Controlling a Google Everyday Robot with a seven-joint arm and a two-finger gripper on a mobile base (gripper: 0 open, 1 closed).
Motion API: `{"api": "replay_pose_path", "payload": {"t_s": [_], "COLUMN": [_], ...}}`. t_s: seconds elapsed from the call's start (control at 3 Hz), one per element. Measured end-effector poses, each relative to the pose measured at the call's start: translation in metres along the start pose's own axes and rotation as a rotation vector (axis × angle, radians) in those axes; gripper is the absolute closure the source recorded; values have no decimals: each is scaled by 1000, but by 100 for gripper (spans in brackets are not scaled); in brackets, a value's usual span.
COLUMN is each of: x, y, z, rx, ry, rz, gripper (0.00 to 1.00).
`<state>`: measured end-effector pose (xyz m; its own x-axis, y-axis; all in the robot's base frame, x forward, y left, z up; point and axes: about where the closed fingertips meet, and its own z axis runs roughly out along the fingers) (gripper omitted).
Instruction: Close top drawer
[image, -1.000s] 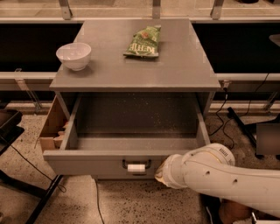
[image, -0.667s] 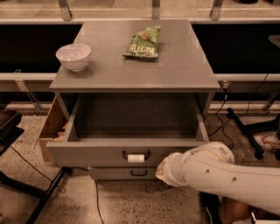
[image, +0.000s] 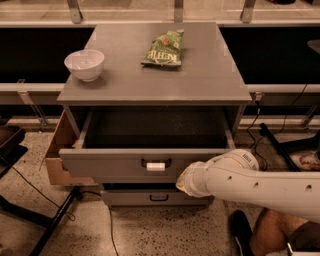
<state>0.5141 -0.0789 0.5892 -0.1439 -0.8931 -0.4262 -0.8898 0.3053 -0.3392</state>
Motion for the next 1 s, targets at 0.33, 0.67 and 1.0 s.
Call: {"api": "replay_pose_path", "payload": {"t_s": [0.33, 0.67, 1.0], "x": [-8, -13, -18], "y": [-26, -43, -63], "z": [17, 28, 42], "rx": [10, 15, 16], "ry": [-17, -25, -32], "rz": [-18, -33, -47], "gripper": [100, 100, 100]}}
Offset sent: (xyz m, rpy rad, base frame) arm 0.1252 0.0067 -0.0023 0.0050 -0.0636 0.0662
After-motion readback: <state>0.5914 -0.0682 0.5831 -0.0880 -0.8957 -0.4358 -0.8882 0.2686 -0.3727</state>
